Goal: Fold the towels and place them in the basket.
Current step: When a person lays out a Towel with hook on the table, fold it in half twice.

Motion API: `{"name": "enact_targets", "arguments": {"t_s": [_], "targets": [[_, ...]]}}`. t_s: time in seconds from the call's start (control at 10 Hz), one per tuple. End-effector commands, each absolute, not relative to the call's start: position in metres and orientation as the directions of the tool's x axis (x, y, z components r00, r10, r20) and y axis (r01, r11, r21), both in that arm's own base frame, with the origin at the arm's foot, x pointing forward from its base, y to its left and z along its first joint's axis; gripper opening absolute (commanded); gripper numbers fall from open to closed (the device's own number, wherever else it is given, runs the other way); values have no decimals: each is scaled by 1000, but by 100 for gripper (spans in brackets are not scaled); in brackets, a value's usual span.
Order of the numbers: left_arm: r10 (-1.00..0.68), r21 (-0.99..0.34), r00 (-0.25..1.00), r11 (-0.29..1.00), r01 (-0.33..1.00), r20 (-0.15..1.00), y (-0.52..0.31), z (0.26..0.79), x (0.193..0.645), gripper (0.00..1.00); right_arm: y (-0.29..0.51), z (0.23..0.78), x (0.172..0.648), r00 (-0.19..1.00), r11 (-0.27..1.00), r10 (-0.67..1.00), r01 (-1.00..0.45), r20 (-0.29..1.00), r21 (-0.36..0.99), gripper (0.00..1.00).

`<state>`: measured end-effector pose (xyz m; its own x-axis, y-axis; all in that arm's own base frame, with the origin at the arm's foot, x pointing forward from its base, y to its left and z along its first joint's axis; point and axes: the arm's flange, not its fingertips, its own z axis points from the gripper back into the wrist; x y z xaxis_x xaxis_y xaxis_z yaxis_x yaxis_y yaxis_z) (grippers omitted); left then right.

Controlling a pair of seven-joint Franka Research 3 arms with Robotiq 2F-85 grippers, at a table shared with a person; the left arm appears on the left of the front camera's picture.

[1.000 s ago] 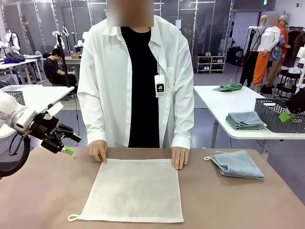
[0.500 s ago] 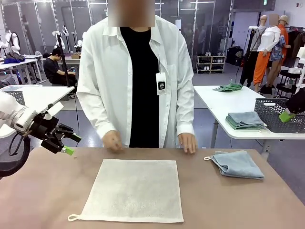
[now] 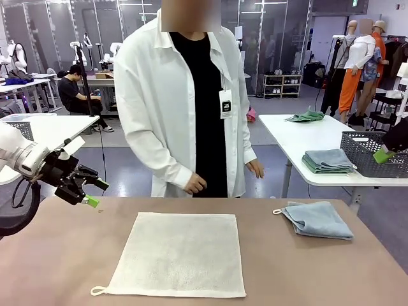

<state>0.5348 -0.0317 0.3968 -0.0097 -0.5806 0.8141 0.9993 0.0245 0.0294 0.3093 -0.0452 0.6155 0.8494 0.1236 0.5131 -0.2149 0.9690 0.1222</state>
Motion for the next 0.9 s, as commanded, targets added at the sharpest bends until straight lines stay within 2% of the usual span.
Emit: {"name": "enact_targets", "arguments": {"t_s": [0.0, 0.3, 0.5, 0.6, 0.8], "targets": [[-644, 47, 12, 75, 996, 765, -36, 418, 526, 100, -34, 619, 315, 829, 957, 176, -272, 531, 106, 87], [-707, 127, 0, 128, 984, 708, -65, 471, 500, 100, 11, 625, 322, 753, 897, 342, -440, 562, 44, 87], [-759, 159, 4, 142, 977, 651, -98, 500, 481, 100, 62, 628, 321, 628, 777, 522, -629, 576, -19, 87], [-788, 153, 49, 181, 972, 614, -115, 511, 471, 100, 95, 625, 317, 565, 711, 606, -701, 560, -62, 87], [-826, 178, 74, 206, 962, 558, -145, 520, 462, 100, 146, 615, 322, 509, 649, 680, -753, 528, -110, 87]]}}
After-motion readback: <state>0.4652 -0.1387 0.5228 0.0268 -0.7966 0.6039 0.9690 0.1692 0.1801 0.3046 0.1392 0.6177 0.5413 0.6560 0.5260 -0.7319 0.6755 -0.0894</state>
